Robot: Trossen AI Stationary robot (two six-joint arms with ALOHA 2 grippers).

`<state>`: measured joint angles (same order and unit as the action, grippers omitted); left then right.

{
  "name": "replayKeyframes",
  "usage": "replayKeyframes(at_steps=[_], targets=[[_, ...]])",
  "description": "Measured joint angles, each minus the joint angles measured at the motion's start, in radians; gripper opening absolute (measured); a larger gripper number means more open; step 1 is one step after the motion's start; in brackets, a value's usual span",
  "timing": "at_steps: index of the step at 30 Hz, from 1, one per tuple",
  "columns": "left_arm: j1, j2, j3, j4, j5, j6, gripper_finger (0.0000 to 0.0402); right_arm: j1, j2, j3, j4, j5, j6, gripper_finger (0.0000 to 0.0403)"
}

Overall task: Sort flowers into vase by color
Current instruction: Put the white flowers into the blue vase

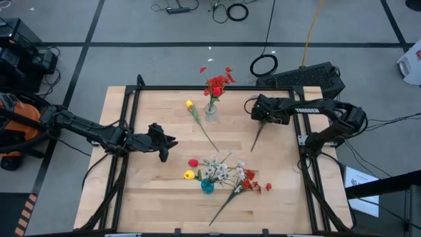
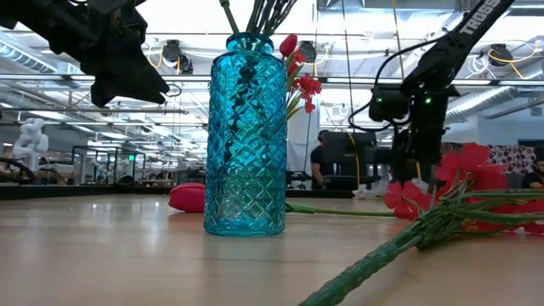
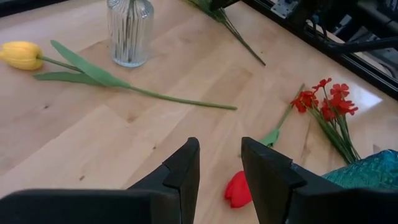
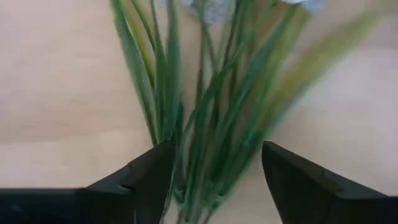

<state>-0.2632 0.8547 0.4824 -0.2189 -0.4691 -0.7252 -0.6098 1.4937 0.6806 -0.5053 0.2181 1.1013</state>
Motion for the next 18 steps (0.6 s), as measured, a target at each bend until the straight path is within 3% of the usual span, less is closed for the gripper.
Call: replayKeyframes(at_steps=[6,10,13,18], targets=[[0.000,0.000,0.000,0.000,-0.006,-0.001,0.0123,0.002,0.078,0.006,0.027,-0.014,-0.019,0.0239],[0.000,0.000,0.000,-0.001,-0.007,-0.001,0.0123,0.014,0.101,0.010,0.026,-0.001,-0.092,0.0211],[0.000,0.000,0.000,-0.003,-0.007,0.002,0.0123,0.030,0.102,0.009,0.032,-0.008,-0.170,0.0161],[0.000,0.000,0.000,-0.010,-0.007,0.007,0.0123,0.057,0.094,0.006,0.044,-0.032,-0.309,0.0035]])
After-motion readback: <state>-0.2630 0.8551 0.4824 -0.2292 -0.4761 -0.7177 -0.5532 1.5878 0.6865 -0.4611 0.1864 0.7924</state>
